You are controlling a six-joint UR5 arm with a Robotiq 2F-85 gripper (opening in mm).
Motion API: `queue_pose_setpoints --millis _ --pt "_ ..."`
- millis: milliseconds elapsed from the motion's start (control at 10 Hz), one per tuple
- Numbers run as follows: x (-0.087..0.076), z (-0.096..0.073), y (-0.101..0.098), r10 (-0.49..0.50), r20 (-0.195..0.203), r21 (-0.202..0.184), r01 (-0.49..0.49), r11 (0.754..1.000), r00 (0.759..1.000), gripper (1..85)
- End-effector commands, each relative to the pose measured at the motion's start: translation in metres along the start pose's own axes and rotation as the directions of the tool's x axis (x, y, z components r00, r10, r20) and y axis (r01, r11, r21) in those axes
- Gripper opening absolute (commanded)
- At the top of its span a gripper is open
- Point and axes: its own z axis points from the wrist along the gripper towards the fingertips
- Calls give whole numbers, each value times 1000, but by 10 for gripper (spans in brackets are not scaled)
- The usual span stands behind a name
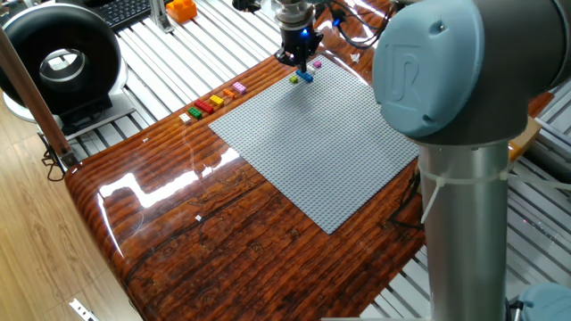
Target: Build with small Lego blocks
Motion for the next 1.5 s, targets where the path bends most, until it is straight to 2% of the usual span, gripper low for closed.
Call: queue_pose_setpoints --millis 0,100,200,300,400,700,800,1200,1400 --pt "-3 -19 24 -43 -28 -81 41 996 999 153" --pt "-6 -29 34 -56 -31 -102 53 993 998 203" --pt "-8 -40 49 -61 -37 -132 56 990 997 203" --pt "-11 -47 67 -76 -33 -180 69 981 997 213" --pt "-18 -51 81 -92 -16 -217 86 972 996 233" --pt "-24 -56 106 -96 0 -275 92 957 995 267" --pt "-28 -56 115 -99 11 -290 98 952 995 283" --pt "-50 -48 137 -97 64 -296 112 949 993 310" --pt "-55 -44 143 -101 77 -297 119 947 992 320"
